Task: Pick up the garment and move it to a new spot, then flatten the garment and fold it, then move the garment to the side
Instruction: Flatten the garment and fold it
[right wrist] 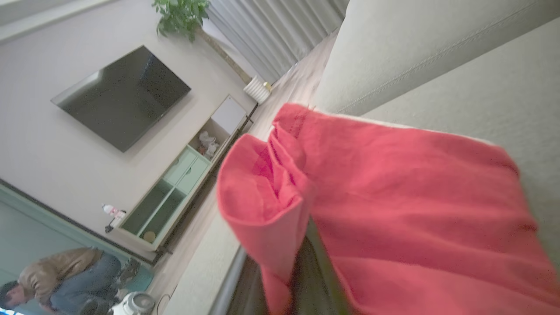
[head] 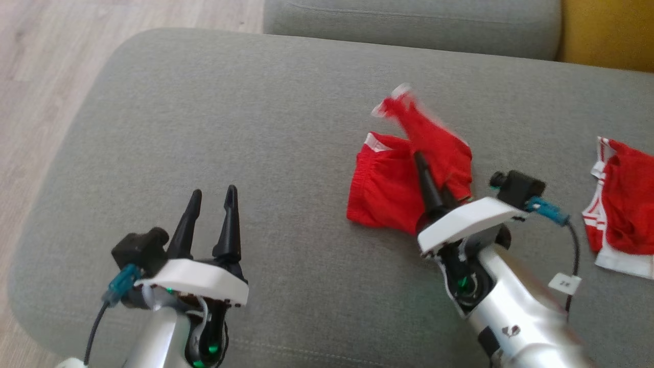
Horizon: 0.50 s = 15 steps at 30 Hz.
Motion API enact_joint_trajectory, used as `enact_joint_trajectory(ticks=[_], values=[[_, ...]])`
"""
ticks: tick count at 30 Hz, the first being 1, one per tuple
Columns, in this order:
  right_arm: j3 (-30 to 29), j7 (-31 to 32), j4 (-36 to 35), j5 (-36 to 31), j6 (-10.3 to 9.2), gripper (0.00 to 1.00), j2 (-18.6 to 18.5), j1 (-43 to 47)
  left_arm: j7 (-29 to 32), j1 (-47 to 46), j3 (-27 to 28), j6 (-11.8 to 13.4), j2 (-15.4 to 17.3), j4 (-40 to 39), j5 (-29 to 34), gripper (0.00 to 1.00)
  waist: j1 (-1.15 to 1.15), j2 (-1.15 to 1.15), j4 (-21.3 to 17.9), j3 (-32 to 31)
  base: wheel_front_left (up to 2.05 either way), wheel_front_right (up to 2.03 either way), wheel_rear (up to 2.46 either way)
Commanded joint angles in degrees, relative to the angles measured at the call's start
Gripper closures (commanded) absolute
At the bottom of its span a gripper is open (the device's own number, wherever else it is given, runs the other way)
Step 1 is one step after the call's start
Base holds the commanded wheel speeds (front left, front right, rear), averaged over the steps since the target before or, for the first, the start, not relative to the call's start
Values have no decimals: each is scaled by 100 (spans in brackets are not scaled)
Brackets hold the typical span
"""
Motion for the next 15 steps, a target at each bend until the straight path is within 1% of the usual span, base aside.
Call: enact_joint_trajectory(ticks=[1, 7, 8, 9, 15], values=[[238, -2, -92, -41, 11, 100, 42, -106, -70, -60, 135, 12, 44, -160, -22, 0, 0, 0, 103, -18, 0, 0, 0], [675, 15, 51, 139, 11, 100, 42, -84, -70, -19, 113, 23, 44, -137, -57, 0, 0, 0, 230, -31, 0, 0, 0], [749, 32, 112, 149, 11, 80, 42, -92, -70, -15, 107, 23, 44, -134, -60, 0, 0, 0, 242, -32, 0, 0, 0], [833, 18, 161, 112, 11, 0, 42, -117, -70, -12, 100, 25, 44, -131, -63, 0, 0, 0, 253, -31, 0, 0, 0], [1272, -93, 155, 317, 11, 0, 42, -217, -70, -9, 68, 31, 44, -128, -80, 0, 0, 0, 284, -13, 0, 0, 0]])
